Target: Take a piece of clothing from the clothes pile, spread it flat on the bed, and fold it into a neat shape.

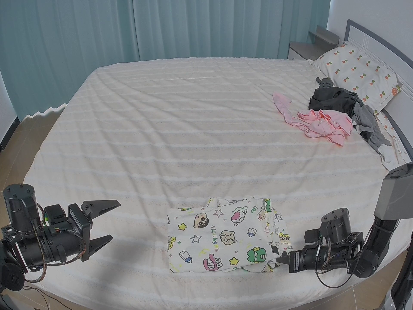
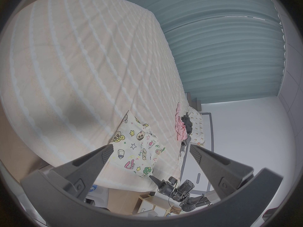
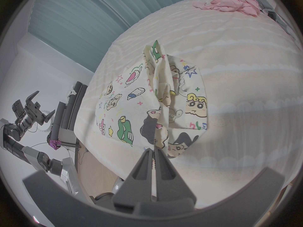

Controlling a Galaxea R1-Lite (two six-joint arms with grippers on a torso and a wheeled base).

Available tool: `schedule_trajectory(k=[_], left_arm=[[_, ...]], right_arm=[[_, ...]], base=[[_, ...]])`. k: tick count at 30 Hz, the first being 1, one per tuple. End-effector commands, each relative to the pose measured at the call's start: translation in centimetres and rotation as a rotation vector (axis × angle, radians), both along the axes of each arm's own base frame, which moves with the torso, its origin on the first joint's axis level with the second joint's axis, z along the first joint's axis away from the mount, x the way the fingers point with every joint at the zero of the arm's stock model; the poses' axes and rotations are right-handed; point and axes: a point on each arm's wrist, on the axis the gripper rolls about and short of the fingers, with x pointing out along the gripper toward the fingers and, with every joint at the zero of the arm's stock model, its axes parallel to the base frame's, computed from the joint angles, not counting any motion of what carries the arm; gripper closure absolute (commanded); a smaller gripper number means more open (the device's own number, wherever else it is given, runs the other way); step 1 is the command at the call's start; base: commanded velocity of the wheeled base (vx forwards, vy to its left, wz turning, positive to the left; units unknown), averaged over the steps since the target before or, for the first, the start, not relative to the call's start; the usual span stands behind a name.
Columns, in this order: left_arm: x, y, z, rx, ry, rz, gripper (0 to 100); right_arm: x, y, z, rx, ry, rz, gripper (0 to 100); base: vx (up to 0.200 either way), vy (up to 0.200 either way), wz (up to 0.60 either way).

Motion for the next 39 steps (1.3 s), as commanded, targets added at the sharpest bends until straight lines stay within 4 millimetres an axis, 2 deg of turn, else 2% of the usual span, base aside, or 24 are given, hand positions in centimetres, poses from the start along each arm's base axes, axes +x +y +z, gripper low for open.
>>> schedule_trajectory(k=[1, 5, 6, 11, 14, 16, 17, 22, 23, 24, 25, 30, 39], left_arm=[[0.0, 0.0, 0.0, -0.001, 0.002, 0.000, 0], [0.0, 0.0, 0.0, -0.001, 0.002, 0.000, 0], [0.0, 0.0, -0.1, 0.001, 0.007, 0.000, 0], [0.1, 0.0, -0.2, 0.001, 0.013, -0.003, 0], [0.1, -0.1, -0.7, 0.009, 0.032, -0.009, 0], [0.2, -0.2, -0.7, 0.010, 0.035, -0.009, 0], [0.2, -0.2, -0.8, 0.011, 0.039, -0.010, 0], [0.1, -0.2, -0.8, 0.011, 0.038, -0.013, 0], [0.1, -0.2, -0.8, 0.011, 0.038, -0.013, 0], [0.1, -0.2, -0.9, 0.012, 0.042, -0.013, 0], [0.1, -0.2, -0.9, 0.012, 0.042, -0.013, 0], [0.1, -0.3, -0.9, 0.012, 0.042, -0.021, 0], [0.0, -0.5, -0.9, 0.014, 0.041, -0.031, 0]], right_arm=[[0.2, -0.2, -0.6, -0.011, 0.017, -0.009, 100], [-0.1, -0.4, -0.8, -0.026, 0.024, 0.001, 100], [-0.2, -0.4, -0.7, -0.031, 0.019, 0.010, 0], [-0.3, -0.6, 0.1, -0.012, -0.020, 0.009, 0], [0.1, -0.6, 1.9, 0.033, -0.106, -0.007, 0], [0.3, -0.6, 2.2, 0.042, -0.124, -0.010, 0], [1.7, -0.4, 3.4, 0.064, -0.184, -0.027, 0], [5.4, 0.3, 5.1, 0.066, -0.199, -0.057, 0], [5.4, 0.3, 5.1, 0.066, -0.199, -0.057, 0], [7.0, 0.9, 5.7, 0.067, -0.199, -0.057, 0], [7.5, 1.1, 6.0, 0.068, -0.203, -0.057, 0], [10.3, 2.3, 5.7, 0.060, -0.201, -0.052, 0], [12.3, 3.2, 3.8, 0.003, -0.168, -0.017, 0]], base=[[0.000, 0.000, 0.00], [0.000, 0.000, 0.00], [0.000, 0.000, 0.00], [0.000, 0.000, 0.00], [0.000, 0.000, 0.00], [0.000, 0.000, 0.00], [0.000, 0.000, 0.00], [0.000, 0.000, 0.00], [0.000, 0.000, 0.00], [0.000, 0.000, 0.00], [0.000, 0.000, 0.00], [0.000, 0.000, 0.00], [0.000, 0.000, 0.00]])
